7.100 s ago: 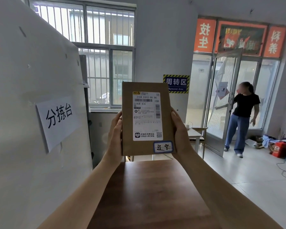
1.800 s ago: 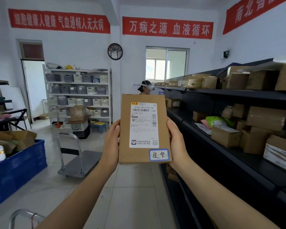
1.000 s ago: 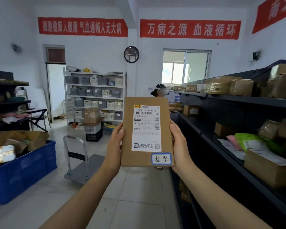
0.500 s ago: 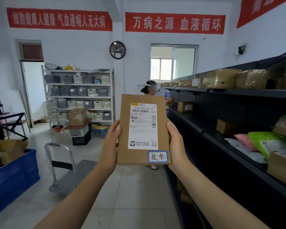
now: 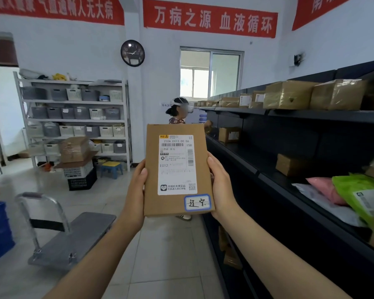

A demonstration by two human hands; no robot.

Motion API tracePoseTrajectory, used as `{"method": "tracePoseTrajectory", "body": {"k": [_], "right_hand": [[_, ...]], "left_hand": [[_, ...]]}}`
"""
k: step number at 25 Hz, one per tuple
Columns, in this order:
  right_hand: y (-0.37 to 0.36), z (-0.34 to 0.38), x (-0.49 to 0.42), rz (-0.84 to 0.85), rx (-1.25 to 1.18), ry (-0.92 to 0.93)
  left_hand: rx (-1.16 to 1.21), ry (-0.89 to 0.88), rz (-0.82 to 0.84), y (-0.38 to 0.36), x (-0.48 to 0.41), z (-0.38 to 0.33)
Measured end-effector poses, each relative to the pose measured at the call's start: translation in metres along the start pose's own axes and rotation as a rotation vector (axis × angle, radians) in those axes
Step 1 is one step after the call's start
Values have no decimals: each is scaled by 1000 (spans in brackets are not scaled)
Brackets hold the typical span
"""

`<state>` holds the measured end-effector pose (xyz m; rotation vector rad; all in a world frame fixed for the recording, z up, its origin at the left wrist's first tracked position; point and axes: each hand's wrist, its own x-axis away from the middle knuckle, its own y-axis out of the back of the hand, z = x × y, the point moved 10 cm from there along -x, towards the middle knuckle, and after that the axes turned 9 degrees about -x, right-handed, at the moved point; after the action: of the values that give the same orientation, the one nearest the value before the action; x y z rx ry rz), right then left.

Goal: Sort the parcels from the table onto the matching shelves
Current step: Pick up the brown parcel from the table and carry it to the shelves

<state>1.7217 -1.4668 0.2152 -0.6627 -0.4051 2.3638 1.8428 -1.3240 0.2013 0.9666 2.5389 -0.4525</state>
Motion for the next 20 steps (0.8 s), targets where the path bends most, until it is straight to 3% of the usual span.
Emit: {"method": "tracePoseTrajectory", "body": {"k": [12, 17, 20], "right_hand": [[35, -54, -148, 49, -31, -46], [49, -67, -187, 5, -19, -9], [77, -70, -209, -103, -24, 50]], "left_hand": [[-21, 2, -104, -3, -121, 67], [-12, -1, -27, -8, -171, 96], [40, -15, 78, -34, -213, 121]]}}
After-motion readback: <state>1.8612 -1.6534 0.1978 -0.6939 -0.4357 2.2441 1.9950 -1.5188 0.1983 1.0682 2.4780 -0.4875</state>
